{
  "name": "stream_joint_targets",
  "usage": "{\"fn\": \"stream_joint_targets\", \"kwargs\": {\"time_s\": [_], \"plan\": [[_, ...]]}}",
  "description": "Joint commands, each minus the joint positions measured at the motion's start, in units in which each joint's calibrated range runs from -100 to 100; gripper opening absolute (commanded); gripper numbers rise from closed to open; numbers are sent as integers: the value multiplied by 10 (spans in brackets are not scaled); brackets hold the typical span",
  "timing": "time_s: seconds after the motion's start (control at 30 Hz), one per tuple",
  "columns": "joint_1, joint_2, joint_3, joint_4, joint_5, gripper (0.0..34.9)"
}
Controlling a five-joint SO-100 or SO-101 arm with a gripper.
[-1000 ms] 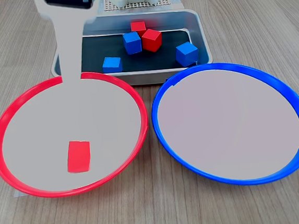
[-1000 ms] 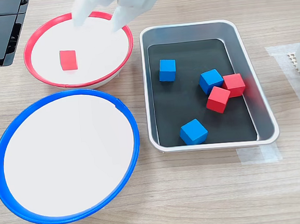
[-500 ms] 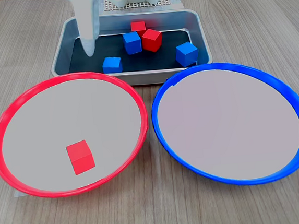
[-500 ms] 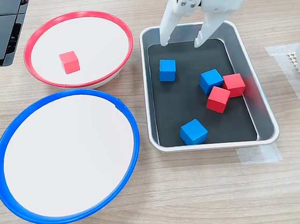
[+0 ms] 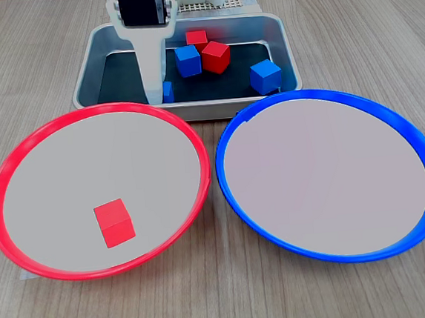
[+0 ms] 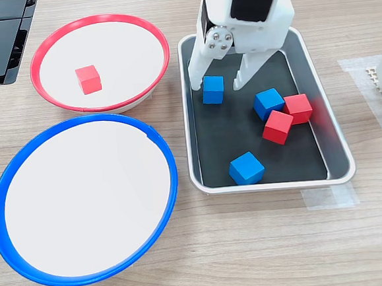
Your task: Move six blocks from tray to matching dishes
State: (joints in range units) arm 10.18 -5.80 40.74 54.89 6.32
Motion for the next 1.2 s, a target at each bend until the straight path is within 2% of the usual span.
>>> {"fn": "stream_joint_targets", "kwargs": {"time_s": [0.0, 0.03, 0.17, 0.27, 0.33, 0.4, 0.5, 0.57, 0.67, 0.73, 0.77, 0.8, 0.83, 0.97, 1.1, 1.17], "plan": [[-10, 12, -28, -14, 0, 35], [-11, 14, -35, -15, 1, 4], [-28, -23, -86, 46, 21, 2], [-102, -74, -195, 100, 30, 1], [-147, -58, -260, 95, 21, 1], [-194, -12, -323, 56, 8, 2], [-227, 41, -340, -19, 3, 2], [-242, 80, -337, -75, 6, 35], [-248, 113, -318, -129, 19, 128], [-252, 117, -307, -137, 29, 189], [-252, 116, -303, -134, 31, 190], [-252, 107, -300, -124, 32, 176], [-250, 95, -297, -110, 32, 147], [-234, 15, -262, -5, 30, 3], [-207, -74, -173, 116, 36, 3], [-194, -108, -104, 136, 44, 4]]}}
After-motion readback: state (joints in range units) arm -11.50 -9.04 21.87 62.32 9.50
